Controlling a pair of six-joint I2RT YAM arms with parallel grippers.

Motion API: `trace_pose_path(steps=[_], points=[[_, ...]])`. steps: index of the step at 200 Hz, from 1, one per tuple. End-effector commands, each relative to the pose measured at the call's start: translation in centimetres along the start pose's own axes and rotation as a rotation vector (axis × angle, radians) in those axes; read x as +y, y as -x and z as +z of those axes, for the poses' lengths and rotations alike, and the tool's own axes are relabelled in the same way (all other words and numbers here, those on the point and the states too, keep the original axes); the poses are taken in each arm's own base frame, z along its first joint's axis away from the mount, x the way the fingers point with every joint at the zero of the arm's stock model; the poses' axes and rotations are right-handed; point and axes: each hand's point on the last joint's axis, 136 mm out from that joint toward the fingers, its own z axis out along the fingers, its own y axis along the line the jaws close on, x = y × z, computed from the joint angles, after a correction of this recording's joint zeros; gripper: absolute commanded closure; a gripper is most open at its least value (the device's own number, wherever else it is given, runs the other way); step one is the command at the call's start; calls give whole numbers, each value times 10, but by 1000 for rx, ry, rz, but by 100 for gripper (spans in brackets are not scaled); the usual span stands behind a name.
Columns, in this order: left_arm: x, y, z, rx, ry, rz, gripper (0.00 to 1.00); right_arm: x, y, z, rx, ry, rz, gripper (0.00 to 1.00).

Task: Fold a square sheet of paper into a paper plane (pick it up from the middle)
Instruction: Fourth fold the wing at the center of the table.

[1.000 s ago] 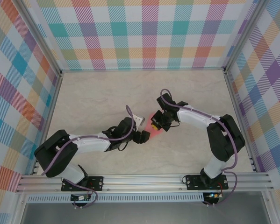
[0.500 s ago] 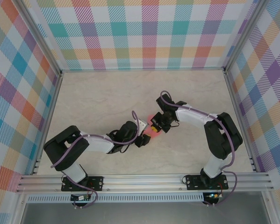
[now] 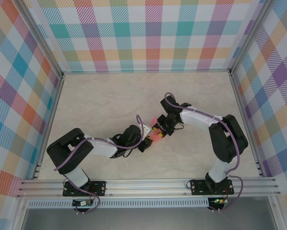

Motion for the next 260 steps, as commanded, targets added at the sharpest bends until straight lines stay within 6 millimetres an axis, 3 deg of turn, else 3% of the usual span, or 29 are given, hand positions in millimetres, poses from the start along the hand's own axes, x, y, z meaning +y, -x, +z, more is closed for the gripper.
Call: trace_pose_path(steps=[1,59,79,116,148,203,260], points=[[-8,-5,2,-1,-24,26,79,6,1,-9,11,14,-12,59],[-13,-8,4,13,-57,-22,86,14,11,-33,-20,77,-125,31],[-15,-6,4,10,-73,-85,87,18,13,-42,-47,120,-216,28],[-14,-4,3,14,-90,-247,90,14,20,-55,-128,207,-382,27],[-16,-1,1,4,-104,-375,90,13,13,-55,-133,268,-512,27],[-8,0,-1,-33,-76,-488,90,9,1,-26,-9,332,-589,41],[-2,-5,1,-39,-57,-578,89,1,7,1,47,296,-592,49]])
